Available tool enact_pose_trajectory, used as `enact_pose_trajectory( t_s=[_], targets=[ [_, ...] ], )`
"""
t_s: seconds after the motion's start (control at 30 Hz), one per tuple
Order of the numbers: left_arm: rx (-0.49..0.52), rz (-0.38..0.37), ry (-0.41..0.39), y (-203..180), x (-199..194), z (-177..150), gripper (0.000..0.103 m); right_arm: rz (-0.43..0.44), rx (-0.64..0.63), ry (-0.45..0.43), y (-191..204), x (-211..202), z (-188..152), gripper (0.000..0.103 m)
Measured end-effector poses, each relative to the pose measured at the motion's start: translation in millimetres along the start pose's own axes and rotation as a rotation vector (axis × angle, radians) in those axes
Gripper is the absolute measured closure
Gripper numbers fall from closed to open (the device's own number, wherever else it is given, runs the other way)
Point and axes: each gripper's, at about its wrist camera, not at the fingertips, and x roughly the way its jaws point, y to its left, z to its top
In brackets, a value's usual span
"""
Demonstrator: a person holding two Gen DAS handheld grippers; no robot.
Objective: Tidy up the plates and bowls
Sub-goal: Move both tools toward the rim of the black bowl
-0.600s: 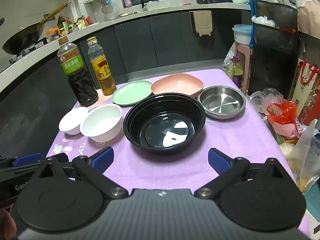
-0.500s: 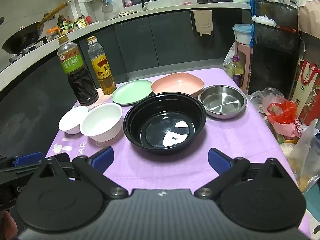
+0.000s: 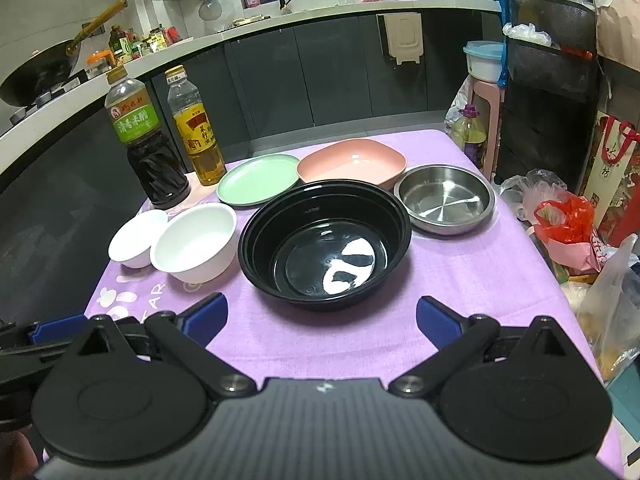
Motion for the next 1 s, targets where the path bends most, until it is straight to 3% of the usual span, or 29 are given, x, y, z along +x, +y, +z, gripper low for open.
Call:
enact_pose_trajectory(
  t_s=[0.63,1.0],
  targets=[
    [-0.017,-0.042,0.061,-3.5,22.0,0.3,0.052,-0.01,0.016,0.041,-4.1,19.0,0.6,0.027],
    [-0.02,-0.03,0.092,-8.0,36.0,2.1,0.052,-0.014,0.04,0.06,-13.6,28.8,-0.7,0.027]
  ],
)
